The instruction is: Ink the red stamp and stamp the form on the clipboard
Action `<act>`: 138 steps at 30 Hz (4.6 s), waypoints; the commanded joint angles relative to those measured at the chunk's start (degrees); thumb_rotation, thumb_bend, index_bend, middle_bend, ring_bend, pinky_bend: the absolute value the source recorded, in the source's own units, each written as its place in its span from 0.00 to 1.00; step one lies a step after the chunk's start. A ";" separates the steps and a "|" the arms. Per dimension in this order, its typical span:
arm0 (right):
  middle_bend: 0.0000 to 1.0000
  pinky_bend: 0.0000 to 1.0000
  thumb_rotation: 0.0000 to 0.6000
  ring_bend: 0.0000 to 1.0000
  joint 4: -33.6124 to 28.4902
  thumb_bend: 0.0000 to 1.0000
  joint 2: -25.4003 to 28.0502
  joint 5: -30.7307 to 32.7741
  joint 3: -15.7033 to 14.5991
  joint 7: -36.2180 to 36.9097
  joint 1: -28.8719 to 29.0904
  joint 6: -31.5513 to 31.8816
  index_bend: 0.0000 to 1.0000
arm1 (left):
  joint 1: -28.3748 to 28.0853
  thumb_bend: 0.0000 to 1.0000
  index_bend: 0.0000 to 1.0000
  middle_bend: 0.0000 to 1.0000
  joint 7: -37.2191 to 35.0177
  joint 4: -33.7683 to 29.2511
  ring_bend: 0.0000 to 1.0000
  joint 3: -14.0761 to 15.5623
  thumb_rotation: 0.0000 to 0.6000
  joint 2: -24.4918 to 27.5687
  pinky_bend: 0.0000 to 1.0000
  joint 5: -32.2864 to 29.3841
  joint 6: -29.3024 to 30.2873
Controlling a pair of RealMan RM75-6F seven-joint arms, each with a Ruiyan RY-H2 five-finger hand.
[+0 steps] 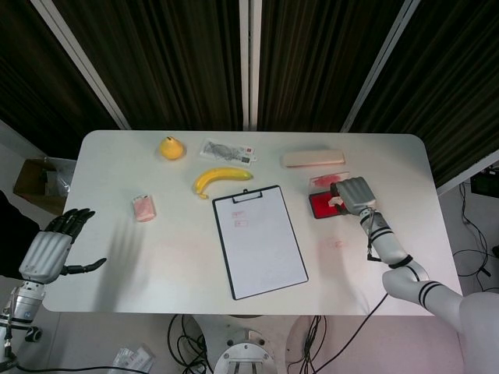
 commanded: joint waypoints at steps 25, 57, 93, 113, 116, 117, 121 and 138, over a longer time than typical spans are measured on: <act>0.57 0.96 1.00 0.80 -5.51 0.38 3.94 -1.36 1.25 3.41 -0.65 5.73 0.66 | 0.38 0.11 0.11 0.09 -0.25 -0.17 0.09 0.00 0.41 0.42 0.19 0.07 0.77; 0.58 0.96 1.00 0.80 -34.65 0.38 -8.95 22.44 4.68 -38.42 7.92 17.64 0.67 | 2.59 0.11 0.11 0.09 -4.96 2.59 0.09 0.40 0.41 0.64 0.19 0.76 4.30; 0.58 0.96 1.00 0.80 -21.02 0.38 -24.75 30.54 6.80 -47.30 13.27 21.27 0.67 | 3.79 0.11 0.11 0.09 -9.22 6.95 0.09 0.48 0.41 0.08 0.19 0.84 5.18; 0.58 0.96 1.00 0.80 -17.41 0.38 -27.25 31.60 8.06 -48.75 14.07 19.76 0.67 | 3.90 0.10 0.11 0.09 -9.73 7.53 0.09 0.38 0.41 0.06 0.19 0.73 5.05; 0.58 0.96 1.00 0.80 -16.71 0.38 -27.63 31.62 7.98 -49.06 14.19 19.52 0.67 | 3.90 0.11 0.11 0.09 -9.93 7.71 0.09 0.37 0.41 -0.02 0.19 0.71 5.04; 0.58 0.96 1.00 0.80 -16.37 0.38 -27.84 31.65 7.90 -49.14 14.21 19.36 0.68 | 3.91 0.11 0.11 0.09 -10.01 7.80 0.09 0.36 0.41 -0.05 0.19 0.70 5.04; 0.58 0.96 1.00 0.80 -15.47 0.38 -28.51 31.59 7.80 -48.96 14.22 18.76 0.68 | 3.94 0.11 0.11 0.09 -10.24 8.03 0.09 0.33 0.41 -0.09 0.19 0.68 5.08; 0.59 0.96 1.00 0.81 -14.15 0.39 -29.32 31.18 7.91 -49.33 13.70 18.08 0.69 | 4.17 0.10 0.11 0.09 -10.22 7.92 0.09 0.30 0.41 0.09 0.19 0.67 5.31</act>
